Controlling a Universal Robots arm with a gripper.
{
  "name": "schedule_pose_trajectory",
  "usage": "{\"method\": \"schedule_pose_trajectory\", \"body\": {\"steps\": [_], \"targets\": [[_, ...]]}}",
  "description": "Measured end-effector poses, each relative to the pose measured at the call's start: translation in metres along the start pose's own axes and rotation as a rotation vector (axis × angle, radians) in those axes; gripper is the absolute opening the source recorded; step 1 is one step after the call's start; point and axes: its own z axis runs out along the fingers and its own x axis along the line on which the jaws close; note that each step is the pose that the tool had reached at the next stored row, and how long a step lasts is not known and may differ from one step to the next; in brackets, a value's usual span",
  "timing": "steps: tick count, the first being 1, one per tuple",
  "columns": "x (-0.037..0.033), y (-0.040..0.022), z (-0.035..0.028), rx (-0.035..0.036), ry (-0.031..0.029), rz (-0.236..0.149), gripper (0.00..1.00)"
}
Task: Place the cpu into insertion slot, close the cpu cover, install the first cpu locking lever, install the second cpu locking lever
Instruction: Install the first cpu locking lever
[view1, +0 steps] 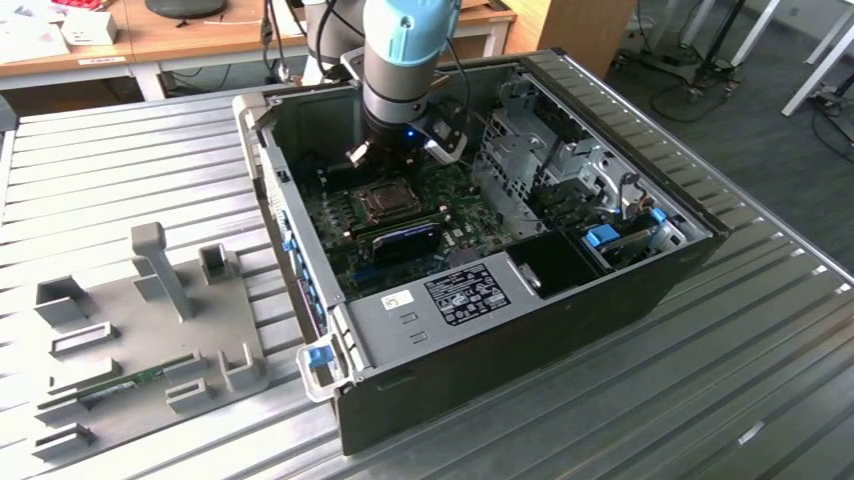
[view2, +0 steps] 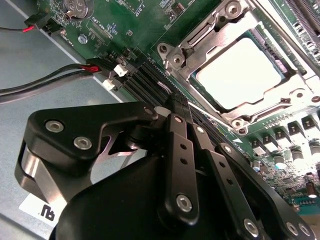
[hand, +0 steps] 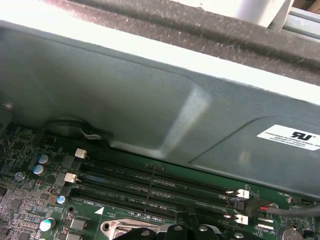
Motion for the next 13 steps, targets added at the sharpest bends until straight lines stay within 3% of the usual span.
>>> {"method": "schedule_pose_trajectory", "body": {"steps": [13], "targets": [[-0.0001,0.0010,0.0013,-0.0023,0.0024,-0.014,0.10]]}}
